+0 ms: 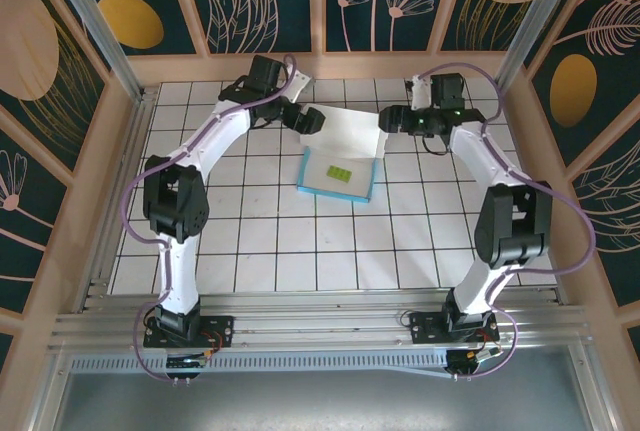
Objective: Fold the paper box
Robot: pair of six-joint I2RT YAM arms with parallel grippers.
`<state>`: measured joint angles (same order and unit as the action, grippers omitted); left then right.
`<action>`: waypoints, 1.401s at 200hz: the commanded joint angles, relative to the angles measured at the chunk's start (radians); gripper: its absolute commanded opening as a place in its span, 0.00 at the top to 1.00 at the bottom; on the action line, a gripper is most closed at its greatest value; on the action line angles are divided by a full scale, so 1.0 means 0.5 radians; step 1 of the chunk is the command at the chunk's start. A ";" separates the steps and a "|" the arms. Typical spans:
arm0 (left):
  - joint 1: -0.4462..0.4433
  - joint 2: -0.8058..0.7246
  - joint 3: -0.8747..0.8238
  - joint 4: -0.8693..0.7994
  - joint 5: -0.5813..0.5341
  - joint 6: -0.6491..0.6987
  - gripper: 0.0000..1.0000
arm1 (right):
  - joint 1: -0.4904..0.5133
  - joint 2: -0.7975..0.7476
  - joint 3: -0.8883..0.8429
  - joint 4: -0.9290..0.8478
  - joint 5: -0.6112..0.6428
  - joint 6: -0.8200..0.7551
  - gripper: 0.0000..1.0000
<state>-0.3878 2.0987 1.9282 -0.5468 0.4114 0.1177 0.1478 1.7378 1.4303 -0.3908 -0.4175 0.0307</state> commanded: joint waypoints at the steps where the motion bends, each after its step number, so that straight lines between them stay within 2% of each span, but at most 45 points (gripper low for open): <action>1: 0.012 0.109 0.165 -0.142 0.061 0.142 0.06 | 0.073 0.106 0.139 -0.223 0.088 -0.150 0.26; 36: 0.011 0.242 0.317 -0.270 0.066 0.164 0.18 | 0.136 0.175 0.209 -0.259 0.211 -0.180 0.31; 85: 0.012 0.307 0.325 -0.290 0.121 0.160 0.35 | 0.146 0.187 0.223 -0.259 0.195 -0.185 0.50; 121: 0.011 0.343 0.348 -0.284 0.164 0.140 0.46 | 0.156 0.207 0.238 -0.271 0.191 -0.178 0.60; 183: 0.011 0.317 0.328 -0.293 0.173 0.110 0.61 | 0.187 0.198 0.217 -0.289 0.281 -0.163 0.62; 234: 0.012 0.266 0.247 -0.256 0.198 0.075 0.63 | 0.204 0.161 0.189 -0.335 0.454 -0.156 0.60; 280: 0.008 0.244 0.173 -0.210 0.205 0.031 0.69 | 0.210 0.154 0.178 -0.364 0.507 -0.093 0.67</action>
<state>-0.3866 2.2505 2.0377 -0.6628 0.4900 0.1524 0.2443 1.8317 1.5154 -0.5388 -0.2012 -0.0418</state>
